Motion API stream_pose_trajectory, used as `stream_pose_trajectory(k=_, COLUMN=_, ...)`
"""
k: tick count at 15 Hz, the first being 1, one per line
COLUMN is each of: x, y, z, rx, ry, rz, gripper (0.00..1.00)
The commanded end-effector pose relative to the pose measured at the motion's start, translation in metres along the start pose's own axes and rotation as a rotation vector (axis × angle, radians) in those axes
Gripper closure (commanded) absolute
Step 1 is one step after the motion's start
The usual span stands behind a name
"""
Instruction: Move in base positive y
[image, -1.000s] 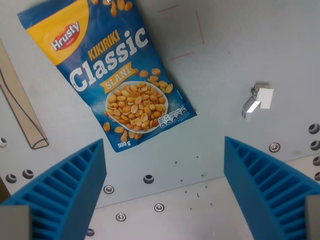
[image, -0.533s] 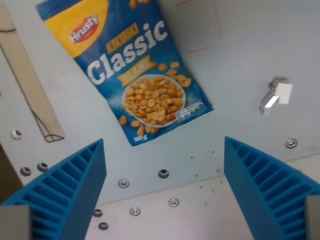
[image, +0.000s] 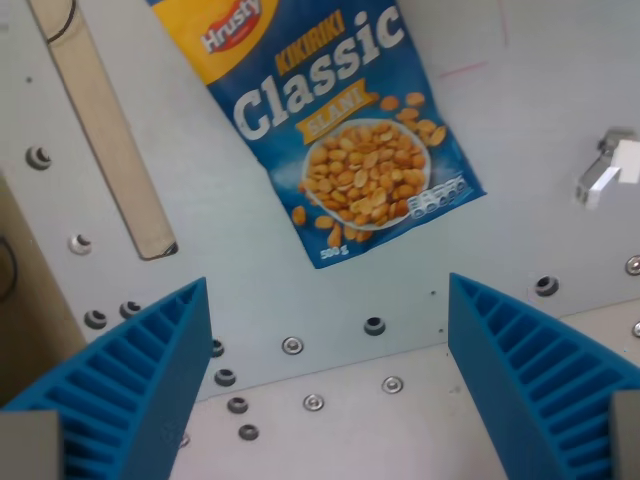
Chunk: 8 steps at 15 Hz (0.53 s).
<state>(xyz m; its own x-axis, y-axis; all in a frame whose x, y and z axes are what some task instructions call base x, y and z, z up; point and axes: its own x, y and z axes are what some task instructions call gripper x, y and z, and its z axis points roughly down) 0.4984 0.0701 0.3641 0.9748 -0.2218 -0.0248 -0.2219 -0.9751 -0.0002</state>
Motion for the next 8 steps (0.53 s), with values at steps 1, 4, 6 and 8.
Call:
stream_pose_trajectory(k=1, x=-0.012, y=-0.01, z=-0.003, rx=-0.005, ry=0.018, rz=0.019, gripper=0.0)
stream_pose_trajectory(k=4, x=-0.019, y=-0.025, z=-0.003, rx=-0.005, ry=0.018, rz=0.019, gripper=0.0)
stream_pose_trajectory(k=6, x=-0.023, y=-0.035, z=-0.003, rx=-0.005, ry=0.018, rz=0.019, gripper=0.0)
stream_pose_trajectory(k=8, x=-0.027, y=-0.045, z=-0.002, rx=-0.005, ry=0.018, rz=0.019, gripper=0.0)
